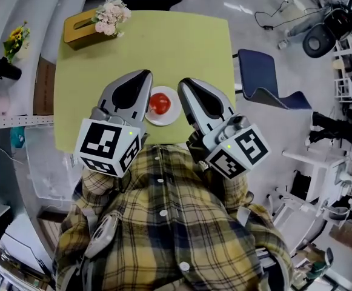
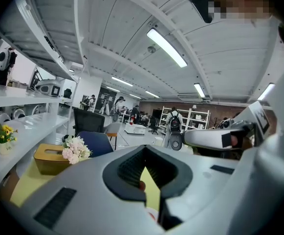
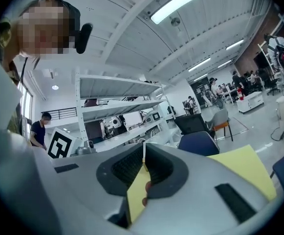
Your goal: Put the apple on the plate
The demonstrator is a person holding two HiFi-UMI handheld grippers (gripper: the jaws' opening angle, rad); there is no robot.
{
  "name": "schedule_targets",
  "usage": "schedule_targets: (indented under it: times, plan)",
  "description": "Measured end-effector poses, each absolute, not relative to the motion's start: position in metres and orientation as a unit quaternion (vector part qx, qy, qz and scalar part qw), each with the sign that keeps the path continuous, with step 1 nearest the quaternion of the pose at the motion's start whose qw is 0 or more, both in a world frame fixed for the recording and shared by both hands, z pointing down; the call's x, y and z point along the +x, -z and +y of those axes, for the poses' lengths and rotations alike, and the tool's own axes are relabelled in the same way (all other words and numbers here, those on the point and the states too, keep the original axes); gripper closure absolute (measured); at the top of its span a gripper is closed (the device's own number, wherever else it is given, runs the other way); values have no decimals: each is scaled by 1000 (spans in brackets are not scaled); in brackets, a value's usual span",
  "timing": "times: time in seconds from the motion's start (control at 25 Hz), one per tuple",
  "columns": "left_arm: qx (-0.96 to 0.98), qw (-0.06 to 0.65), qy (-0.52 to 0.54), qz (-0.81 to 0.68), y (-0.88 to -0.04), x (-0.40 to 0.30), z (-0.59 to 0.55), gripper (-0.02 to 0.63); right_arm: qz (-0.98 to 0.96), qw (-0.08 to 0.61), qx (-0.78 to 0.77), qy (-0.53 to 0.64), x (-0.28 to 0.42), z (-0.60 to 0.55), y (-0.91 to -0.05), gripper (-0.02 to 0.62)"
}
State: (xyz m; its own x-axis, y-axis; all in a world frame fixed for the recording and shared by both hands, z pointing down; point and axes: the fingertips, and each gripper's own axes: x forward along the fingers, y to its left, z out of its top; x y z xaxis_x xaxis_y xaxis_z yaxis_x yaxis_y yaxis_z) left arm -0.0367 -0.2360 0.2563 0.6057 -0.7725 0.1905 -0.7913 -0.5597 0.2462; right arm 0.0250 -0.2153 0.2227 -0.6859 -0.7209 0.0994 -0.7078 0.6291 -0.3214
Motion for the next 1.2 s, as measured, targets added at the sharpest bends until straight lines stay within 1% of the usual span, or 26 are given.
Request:
schedule_targets:
  times: [0.12,0.64,0.96,1.2]
  plan:
    - [882,155,-32,-443,-258,-35,-238,601,897,19,-405,175,27,-223,-227,597]
    - [884,148,-34,-443,-254,-33,-246,600,902,0,-391,183,20,-235,-234,598]
    - [885,149,-36,-439,-254,-30,-243,601,908,-25,-381,172,16,-231,-239,598]
    - [884,153,-36,-441,-258,-31,-243,601,907,-26,-381,175,15,-230,-242,598]
